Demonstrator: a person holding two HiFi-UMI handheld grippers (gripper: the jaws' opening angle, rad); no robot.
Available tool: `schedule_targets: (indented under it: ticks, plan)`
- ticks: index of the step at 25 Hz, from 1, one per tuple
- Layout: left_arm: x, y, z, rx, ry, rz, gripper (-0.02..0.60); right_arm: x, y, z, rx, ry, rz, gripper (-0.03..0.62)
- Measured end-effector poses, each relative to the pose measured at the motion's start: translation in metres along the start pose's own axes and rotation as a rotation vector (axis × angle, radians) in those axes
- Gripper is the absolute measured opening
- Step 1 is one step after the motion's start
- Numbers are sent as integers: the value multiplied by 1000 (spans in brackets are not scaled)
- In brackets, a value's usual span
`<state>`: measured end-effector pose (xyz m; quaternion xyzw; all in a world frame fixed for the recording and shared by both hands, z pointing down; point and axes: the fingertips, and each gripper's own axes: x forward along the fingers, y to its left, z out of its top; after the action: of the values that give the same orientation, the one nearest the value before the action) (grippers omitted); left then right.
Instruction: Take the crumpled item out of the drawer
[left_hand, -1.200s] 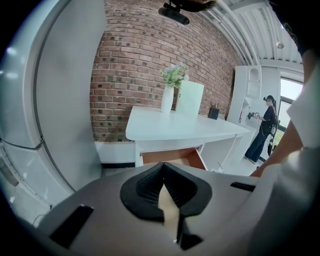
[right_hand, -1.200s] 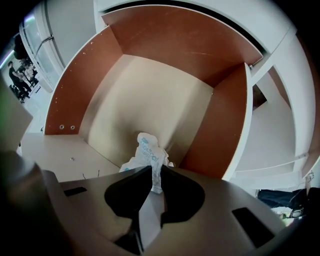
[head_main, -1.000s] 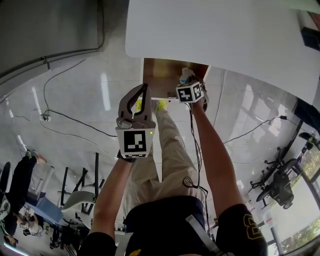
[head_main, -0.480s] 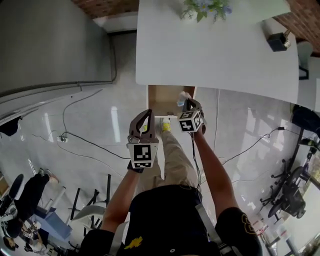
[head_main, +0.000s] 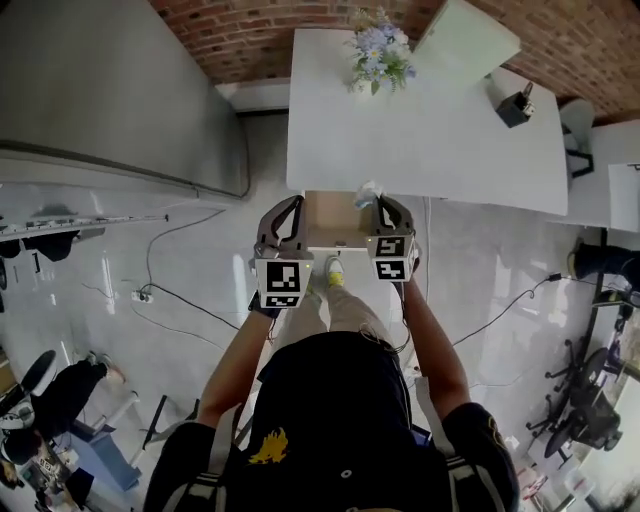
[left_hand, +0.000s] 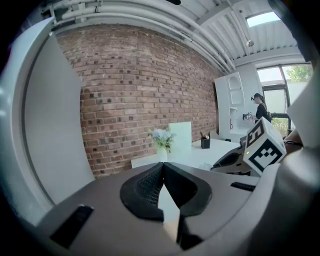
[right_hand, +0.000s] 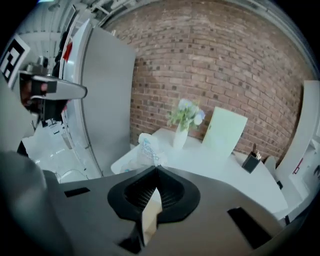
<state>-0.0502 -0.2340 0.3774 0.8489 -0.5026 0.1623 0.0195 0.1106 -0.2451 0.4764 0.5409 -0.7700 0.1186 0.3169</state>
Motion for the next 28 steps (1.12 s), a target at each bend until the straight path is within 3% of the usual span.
schedule_targets:
  ticks: [6, 13, 20, 28]
  plan:
    - [-25, 34, 80, 4, -116, 71, 18, -85, -21, 95, 67, -204, -9, 28]
    - [-51, 36, 125, 40, -182, 53, 18, -166, -38, 162, 118, -402, -38, 28]
    - [-62, 11, 153, 60, -232, -16, 18, -202, -50, 193, 149, -485, -69, 28]
    - [-63, 16, 161, 66, -253, -16, 18, -220, -50, 205, 157, -531, -88, 28]
